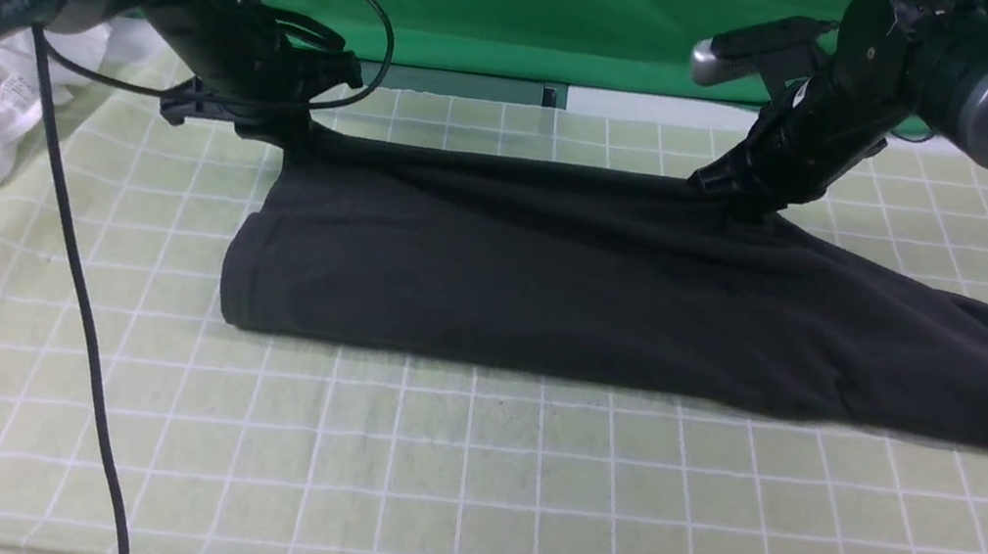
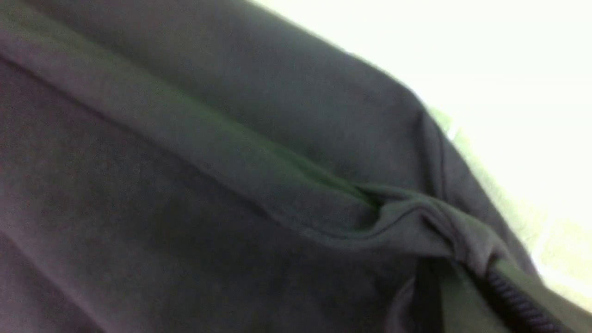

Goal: Fold a long-sleeved shirt over a green coffee tablecloth.
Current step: 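Fold the black garment in half by bringing its near edge over to the far edge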

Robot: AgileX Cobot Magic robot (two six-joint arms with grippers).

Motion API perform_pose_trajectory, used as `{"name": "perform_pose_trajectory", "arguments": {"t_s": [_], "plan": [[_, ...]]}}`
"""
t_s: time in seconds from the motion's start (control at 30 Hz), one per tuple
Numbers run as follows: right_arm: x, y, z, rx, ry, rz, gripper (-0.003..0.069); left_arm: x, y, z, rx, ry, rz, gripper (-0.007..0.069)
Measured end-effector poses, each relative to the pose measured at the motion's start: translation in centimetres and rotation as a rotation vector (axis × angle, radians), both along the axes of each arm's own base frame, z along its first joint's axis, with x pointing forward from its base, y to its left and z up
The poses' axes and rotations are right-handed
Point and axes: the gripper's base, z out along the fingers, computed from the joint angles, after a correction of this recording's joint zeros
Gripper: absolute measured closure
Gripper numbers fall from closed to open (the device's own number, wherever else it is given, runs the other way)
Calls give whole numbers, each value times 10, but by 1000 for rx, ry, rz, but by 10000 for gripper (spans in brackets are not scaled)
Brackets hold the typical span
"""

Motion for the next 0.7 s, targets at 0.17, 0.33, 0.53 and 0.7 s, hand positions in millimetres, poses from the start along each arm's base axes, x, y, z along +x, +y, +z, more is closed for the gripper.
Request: {"name": "perform_pose_trajectory", "arguments": {"t_s": [0.17, 0.33, 0.53, 0.7], "plan": [[5, 1, -3, 18, -37, -6, 615, 2, 6, 1, -7, -24, 23, 601], [9, 1, -10, 24, -60, -7, 585, 5, 6, 3, -6, -58, 33, 597], [13, 2, -17, 25, -89, -4, 417, 7, 7, 3, -15, -81, 48, 513], [20, -2, -5, 15, -138, 0, 313, 11, 16, 18, -13, -77, 47, 354]]}}
